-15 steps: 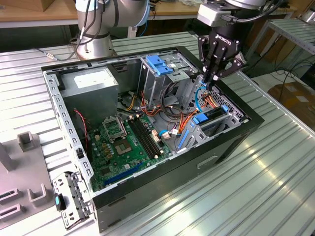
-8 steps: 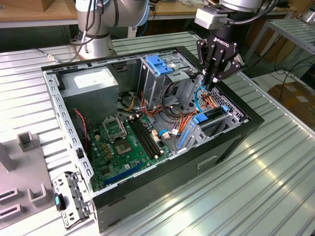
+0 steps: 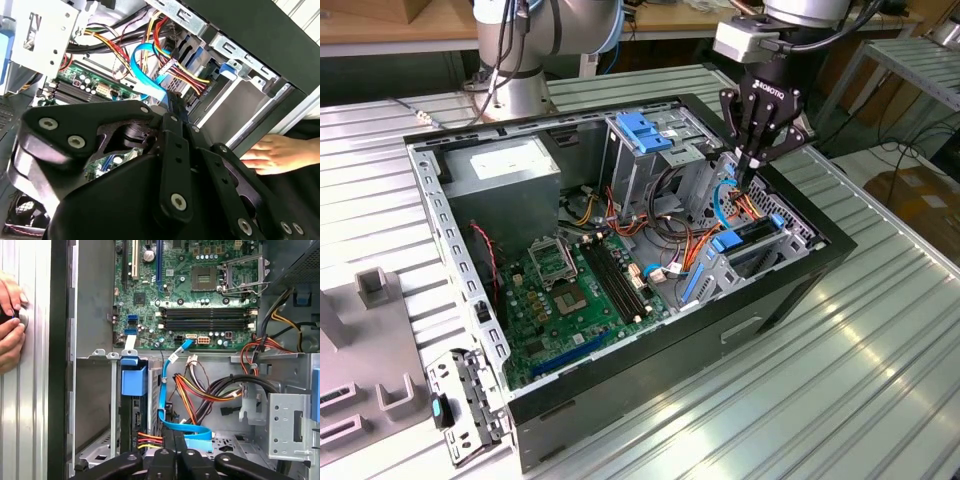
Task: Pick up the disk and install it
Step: 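Insert the second disk wire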
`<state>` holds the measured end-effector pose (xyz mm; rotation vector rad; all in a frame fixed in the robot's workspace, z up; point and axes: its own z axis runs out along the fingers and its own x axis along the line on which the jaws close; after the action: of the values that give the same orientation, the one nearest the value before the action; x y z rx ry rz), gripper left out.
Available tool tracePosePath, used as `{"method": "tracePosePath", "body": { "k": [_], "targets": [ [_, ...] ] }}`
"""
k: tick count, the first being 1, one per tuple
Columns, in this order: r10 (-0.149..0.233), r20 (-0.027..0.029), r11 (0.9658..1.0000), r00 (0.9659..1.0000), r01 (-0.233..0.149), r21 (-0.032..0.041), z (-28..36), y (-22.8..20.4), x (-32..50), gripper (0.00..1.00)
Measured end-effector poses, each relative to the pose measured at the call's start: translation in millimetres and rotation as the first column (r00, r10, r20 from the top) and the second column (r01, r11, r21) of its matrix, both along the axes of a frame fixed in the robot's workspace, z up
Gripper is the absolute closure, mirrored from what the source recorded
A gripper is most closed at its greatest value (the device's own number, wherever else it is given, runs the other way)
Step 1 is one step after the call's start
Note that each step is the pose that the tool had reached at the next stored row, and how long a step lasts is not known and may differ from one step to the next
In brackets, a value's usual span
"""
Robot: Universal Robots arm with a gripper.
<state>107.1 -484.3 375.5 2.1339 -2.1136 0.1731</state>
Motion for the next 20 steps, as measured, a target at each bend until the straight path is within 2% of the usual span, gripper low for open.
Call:
{"method": "tracePosePath", "body": {
  "k": [2,3,4,6,7,8,9,10,13,16,18,19,20],
  "targets": [
    [0.000,0.0000,0.9999,1.0000,0.000,-0.0110,-1.3,0.8,0.2,0.76],
    [0.000,0.0000,0.9999,1.0000,0.000,-0.0145,-1.8,1.0,0.3,0.76],
    [0.000,0.0000,0.9998,1.0000,0.000,-0.0179,-2.3,1.2,0.3,0.70],
    [0.000,0.0000,0.9996,1.0000,0.000,-0.0268,-3.6,1.8,0.8,0.70],
    [0.000,0.0000,0.9994,1.0000,0.000,-0.0348,-4.7,2.3,1.1,0.71],
    [0.000,0.0000,0.9992,1.0000,0.000,-0.0396,-5.6,2.7,1.4,0.78],
    [0.000,0.0000,0.9991,1.0000,0.000,-0.0423,-6.3,3.0,1.6,0.84],
    [0.000,0.0000,0.9990,1.0000,0.000,-0.0439,-6.7,3.1,1.7,0.84],
    [0.000,0.0001,0.9990,1.0000,0.000,-0.0437,-7.1,2.7,1.7,0.84],
    [0.000,0.0000,0.9991,1.0000,0.000,-0.0423,-7.6,-1.4,0.0,0.84],
    [0.000,0.0000,0.9994,1.0000,0.000,-0.0344,-8.4,-6.3,-2.7,0.84],
    [0.000,0.0000,0.9996,1.0000,0.000,-0.0280,-8.8,-9.1,-4.1,0.84],
    [0.000,0.0001,0.9999,1.0000,0.000,-0.0133,-9.4,-12.7,-5.7,0.84]
  ]
}}
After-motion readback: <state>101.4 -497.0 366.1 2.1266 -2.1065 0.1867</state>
